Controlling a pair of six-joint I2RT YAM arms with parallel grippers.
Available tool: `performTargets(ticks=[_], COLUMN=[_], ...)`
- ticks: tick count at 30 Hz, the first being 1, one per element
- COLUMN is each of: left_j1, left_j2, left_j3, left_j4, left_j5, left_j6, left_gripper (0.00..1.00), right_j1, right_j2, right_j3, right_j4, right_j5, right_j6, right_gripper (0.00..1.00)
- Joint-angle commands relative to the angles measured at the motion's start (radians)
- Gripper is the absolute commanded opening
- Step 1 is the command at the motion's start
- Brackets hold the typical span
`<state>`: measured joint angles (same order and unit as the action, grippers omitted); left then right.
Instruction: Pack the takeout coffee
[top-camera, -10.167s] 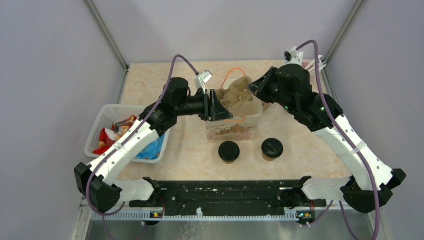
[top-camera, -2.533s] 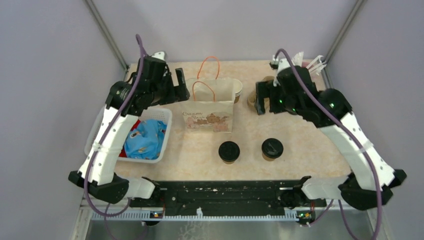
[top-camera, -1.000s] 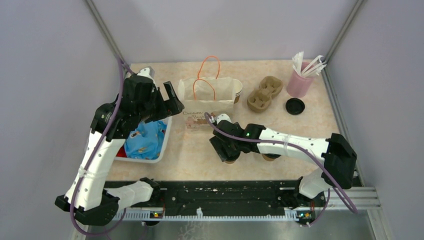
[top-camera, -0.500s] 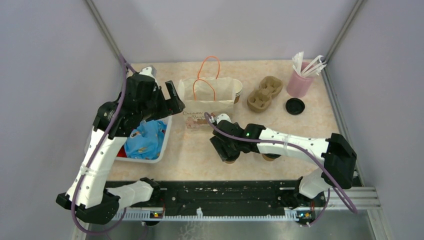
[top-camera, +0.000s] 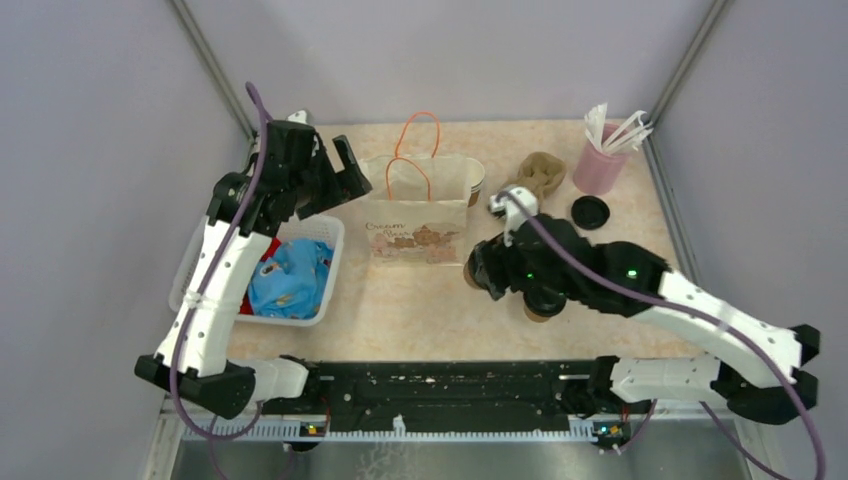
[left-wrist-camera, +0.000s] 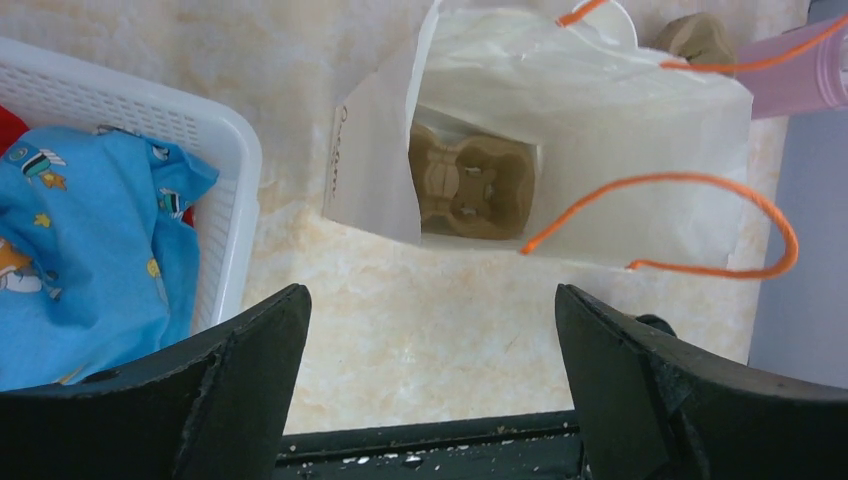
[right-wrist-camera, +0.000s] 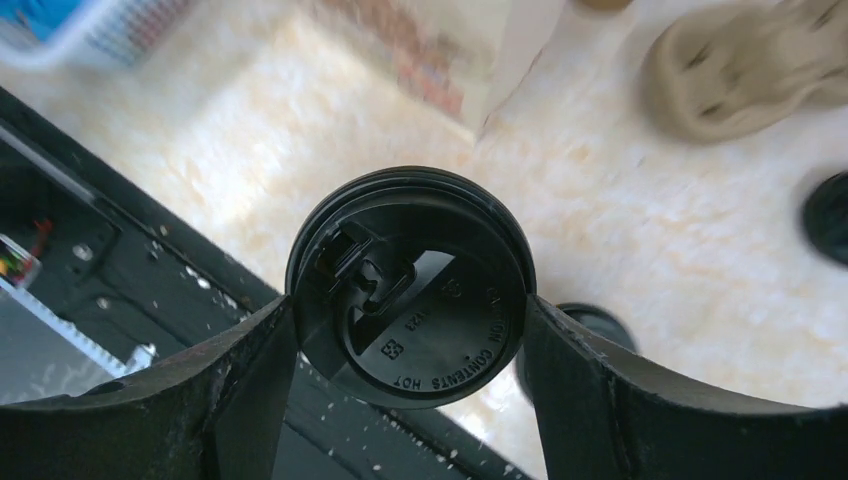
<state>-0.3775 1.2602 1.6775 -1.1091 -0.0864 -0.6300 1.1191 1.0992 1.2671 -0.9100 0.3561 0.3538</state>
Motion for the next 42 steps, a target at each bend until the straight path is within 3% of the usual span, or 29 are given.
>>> performTargets(ticks=[1, 7, 12, 18, 24, 30, 36, 39, 42], left_j1=[0.044, 0.048, 0.049, 0.048, 0.048, 0.048, 0.042, 0.028, 0.007], left_j2=[0.062, 0.150, 0.217, 0.276, 0.315, 0.373, 0.389, 0.318, 0.187], left_j3=[0.067, 0.083, 0.082, 0.079, 0.088, 0.136, 0.142, 0.074, -0.128], left_j4=[0.090, 0.120, 0.151, 0.179, 0.194, 0.218, 0.292, 0.362, 0.502], left_j5=[0.061, 0.082, 0.081, 0.117, 0.095, 0.056, 0.061, 0.059, 0.041], left_j6=[0.042, 0.117, 0.126, 0.152, 0.198, 0.254, 0.310, 0.329, 0.339], left_gripper=[0.97, 0.94, 0.87, 0.75, 0.55, 0.45, 0.14, 0.01, 0.00], right_j1=[0.008, -0.017, -0.169, -0.210, -0.210, -0.211, -0.211, -0.211, -0.211], right_j2=[-0.065, 0.066, 0.183, 0.295, 0.334, 0.350, 0.338, 0.322, 0.282], right_j3=[0.182, 0.429, 0.595, 0.775, 0.829, 0.864, 0.868, 0.869, 0.833], right_j4=[-0.098, -0.136, -0.097, -0.111, -0.118, -0.128, -0.128, -0.139, -0.123], right_j5=[0.120, 0.227, 0.065, 0.003, -0.050, -0.069, -0.069, -0.118, -0.188], right_j6=[-0.162, -0.301, -0.388, -0.434, -0.455, -0.504, -0.516, -0.517, -0.511], right_gripper=[0.74, 0.74, 0.74, 0.74, 0.70, 0.69, 0.68, 0.67, 0.64])
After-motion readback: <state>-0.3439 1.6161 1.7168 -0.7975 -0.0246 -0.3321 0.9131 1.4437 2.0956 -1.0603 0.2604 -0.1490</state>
